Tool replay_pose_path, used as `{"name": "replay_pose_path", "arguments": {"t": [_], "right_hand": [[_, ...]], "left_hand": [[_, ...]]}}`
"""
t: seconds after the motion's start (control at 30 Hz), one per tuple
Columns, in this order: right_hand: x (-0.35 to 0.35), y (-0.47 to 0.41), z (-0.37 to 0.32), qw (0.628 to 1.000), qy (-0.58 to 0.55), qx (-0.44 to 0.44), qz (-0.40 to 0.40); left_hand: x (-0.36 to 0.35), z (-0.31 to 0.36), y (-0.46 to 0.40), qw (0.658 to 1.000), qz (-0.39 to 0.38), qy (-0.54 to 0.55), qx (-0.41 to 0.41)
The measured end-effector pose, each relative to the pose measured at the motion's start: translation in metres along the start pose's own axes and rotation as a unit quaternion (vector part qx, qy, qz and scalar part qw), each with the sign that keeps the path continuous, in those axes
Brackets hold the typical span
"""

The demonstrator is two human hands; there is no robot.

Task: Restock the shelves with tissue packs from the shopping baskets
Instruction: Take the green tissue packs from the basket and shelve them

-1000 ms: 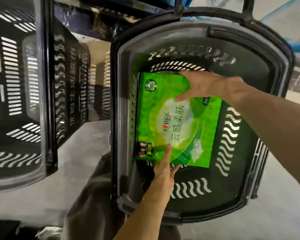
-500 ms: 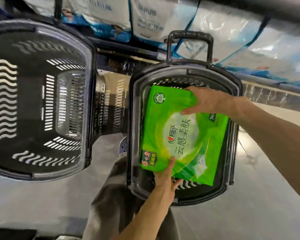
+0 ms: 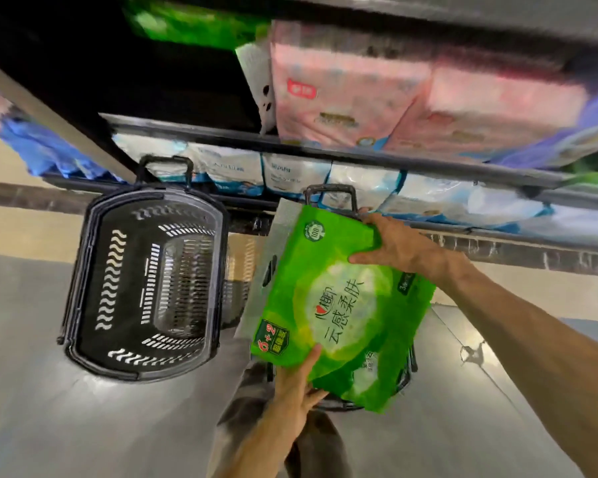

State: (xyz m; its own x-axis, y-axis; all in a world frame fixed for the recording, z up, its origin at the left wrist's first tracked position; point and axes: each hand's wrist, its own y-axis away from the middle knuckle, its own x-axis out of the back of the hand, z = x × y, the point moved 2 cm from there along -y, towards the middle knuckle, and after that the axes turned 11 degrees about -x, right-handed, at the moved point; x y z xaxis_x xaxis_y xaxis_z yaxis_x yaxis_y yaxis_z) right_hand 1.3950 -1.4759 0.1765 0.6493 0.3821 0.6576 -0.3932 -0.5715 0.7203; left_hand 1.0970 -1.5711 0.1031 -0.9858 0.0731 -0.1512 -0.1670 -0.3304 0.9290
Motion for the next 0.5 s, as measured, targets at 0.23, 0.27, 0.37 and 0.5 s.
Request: {"name": "replay_pose_path", "arguments": {"t": [0.23, 0.27, 0.37, 0.5], "right_hand": [[0.06, 0.128, -0.012, 0.983, -0.172, -0.001, 0.057], [0.069, 0.144, -0.019, 0.981, -0.185, 0.003, 0.065], [0.087, 0.184, -0.04, 0.975, -0.204, 0.008, 0.081], [0.106, 0.222, -0.07, 0.957, -0.273, 0.03, 0.095]], "left_hand": [[0.03, 0.097, 0.091, 0.983, -0.013, -0.108, -0.151], [0.032, 0.114, 0.107, 0.978, -0.022, -0.118, -0.173], [0.037, 0.168, 0.168, 0.961, -0.049, -0.128, -0.238], [0.054, 0.23, 0.211, 0.934, -0.048, -0.157, -0.316]]}}
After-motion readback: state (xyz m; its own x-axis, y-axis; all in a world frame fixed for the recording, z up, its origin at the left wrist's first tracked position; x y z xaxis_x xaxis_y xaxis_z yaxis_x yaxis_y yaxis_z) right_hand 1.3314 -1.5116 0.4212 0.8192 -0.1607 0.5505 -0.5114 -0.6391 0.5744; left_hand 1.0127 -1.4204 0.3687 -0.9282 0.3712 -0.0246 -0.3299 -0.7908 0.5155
